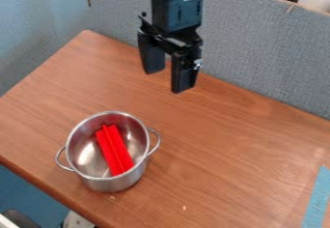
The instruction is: Put the red object in the metal pot
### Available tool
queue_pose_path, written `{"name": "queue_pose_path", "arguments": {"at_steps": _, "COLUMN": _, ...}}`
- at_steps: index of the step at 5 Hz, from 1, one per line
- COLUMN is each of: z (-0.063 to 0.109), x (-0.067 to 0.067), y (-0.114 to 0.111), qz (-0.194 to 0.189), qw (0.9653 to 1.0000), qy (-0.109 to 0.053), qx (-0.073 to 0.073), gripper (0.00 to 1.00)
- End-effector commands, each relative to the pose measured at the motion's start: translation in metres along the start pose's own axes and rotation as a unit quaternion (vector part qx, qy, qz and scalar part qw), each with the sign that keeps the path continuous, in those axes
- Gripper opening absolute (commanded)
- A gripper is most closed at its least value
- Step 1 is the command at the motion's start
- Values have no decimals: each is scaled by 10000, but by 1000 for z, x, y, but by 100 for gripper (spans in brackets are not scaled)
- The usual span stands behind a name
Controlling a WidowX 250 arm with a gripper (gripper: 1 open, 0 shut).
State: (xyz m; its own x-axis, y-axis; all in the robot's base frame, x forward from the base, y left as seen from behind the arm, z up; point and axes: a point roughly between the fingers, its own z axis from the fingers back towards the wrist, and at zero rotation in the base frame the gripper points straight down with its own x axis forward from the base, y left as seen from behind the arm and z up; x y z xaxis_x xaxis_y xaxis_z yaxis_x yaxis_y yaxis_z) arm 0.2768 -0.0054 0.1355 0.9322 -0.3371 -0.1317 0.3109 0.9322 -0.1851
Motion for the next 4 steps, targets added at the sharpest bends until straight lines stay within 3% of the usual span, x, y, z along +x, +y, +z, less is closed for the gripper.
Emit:
{"name": "queue_pose_path", "arguments": {"at_steps": 1, "z": 16, "x": 17, "y": -3, "qz": 824, "qw": 9960, "qy": -331, "qx": -29, "gripper": 100}}
{"name": "queue_pose_path", "arguments": {"at_steps": 2, "z": -11, "x": -14, "y": 22, "qz": 1173, "qw": 9928, "qy": -236, "qx": -104, "gripper": 100}}
{"name": "queue_pose_path", "arguments": {"at_steps": 3, "z": -34, "x": -46, "y": 51, "qz": 1217, "qw": 9918, "qy": -354, "qx": 183, "gripper": 100}}
{"name": "queue_pose_path", "arguments": {"at_steps": 4, "z": -42, "x": -25, "y": 52, "qz": -5, "qw": 9988, "qy": -228, "qx": 427, "gripper": 100}}
